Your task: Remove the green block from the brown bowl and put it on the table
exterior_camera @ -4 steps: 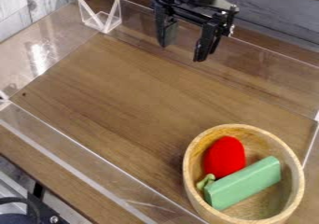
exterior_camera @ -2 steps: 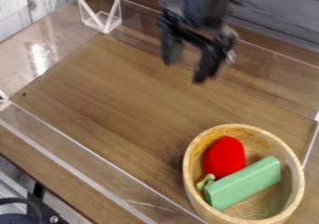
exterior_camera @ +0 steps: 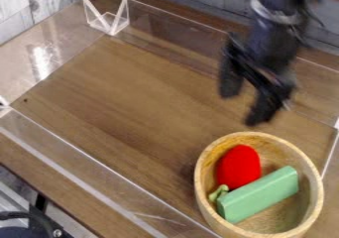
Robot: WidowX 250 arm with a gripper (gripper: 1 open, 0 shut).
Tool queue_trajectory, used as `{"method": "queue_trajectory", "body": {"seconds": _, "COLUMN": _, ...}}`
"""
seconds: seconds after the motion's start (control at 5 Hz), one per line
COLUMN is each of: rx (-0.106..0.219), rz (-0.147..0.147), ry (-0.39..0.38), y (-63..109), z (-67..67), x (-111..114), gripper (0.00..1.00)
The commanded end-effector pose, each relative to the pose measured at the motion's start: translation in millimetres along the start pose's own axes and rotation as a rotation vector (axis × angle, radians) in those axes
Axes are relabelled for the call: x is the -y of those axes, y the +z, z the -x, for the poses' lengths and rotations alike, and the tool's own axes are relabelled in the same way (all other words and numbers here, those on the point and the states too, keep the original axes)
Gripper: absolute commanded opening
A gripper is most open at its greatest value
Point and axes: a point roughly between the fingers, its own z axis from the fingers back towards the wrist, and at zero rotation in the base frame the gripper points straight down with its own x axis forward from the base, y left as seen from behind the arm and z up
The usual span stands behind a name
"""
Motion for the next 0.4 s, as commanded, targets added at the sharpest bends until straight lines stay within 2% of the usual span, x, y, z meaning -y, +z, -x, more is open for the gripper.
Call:
{"method": "queue_trajectory", "body": {"seconds": 0.0, "rx": 0.026, "rz": -0.016, "ry": -0.134, "y": -0.6, "z": -11.9, "x": 27.0, "gripper": 1.0}}
{"method": "queue_trajectory", "body": {"seconds": 0.2, "rx": 0.022, "rz": -0.038, "ry": -0.215, "y": -15.7, "z": -11.3, "x": 45.4, "gripper": 1.0}}
